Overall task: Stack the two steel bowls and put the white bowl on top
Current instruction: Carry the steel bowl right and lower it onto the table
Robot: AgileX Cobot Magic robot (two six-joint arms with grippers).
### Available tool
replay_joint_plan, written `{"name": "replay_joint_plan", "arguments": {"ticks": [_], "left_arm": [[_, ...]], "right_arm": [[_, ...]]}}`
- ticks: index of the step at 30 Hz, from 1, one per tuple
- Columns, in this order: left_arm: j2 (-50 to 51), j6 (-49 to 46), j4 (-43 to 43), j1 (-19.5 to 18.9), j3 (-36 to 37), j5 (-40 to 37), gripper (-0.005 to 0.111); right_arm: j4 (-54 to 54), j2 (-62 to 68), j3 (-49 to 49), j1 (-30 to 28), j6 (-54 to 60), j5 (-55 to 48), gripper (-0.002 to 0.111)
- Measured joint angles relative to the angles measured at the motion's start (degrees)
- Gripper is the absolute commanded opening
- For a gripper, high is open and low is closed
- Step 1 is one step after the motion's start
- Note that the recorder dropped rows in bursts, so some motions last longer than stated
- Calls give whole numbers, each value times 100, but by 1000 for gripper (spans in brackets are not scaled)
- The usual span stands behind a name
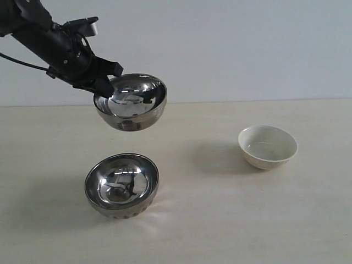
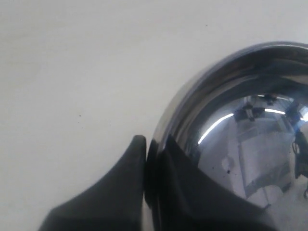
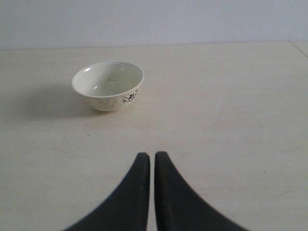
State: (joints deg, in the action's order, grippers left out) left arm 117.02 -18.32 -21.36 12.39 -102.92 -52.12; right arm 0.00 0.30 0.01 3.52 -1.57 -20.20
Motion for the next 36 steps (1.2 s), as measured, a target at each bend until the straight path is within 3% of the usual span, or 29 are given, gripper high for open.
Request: {"name": "replay_joint_plan", "arguments": {"ticks": [7,20,36], "left_arm": [[-248,-13,-63,155,-10,-639,4],[-248,-37,-86,1330,4,-549,4],[-248,-64,-204,1713,832,-50,4]], "right_arm": [[0,0,0,0,0,0,0],[0,0,0,0,0,0,0],[0,0,0,0,0,0,0]]}}
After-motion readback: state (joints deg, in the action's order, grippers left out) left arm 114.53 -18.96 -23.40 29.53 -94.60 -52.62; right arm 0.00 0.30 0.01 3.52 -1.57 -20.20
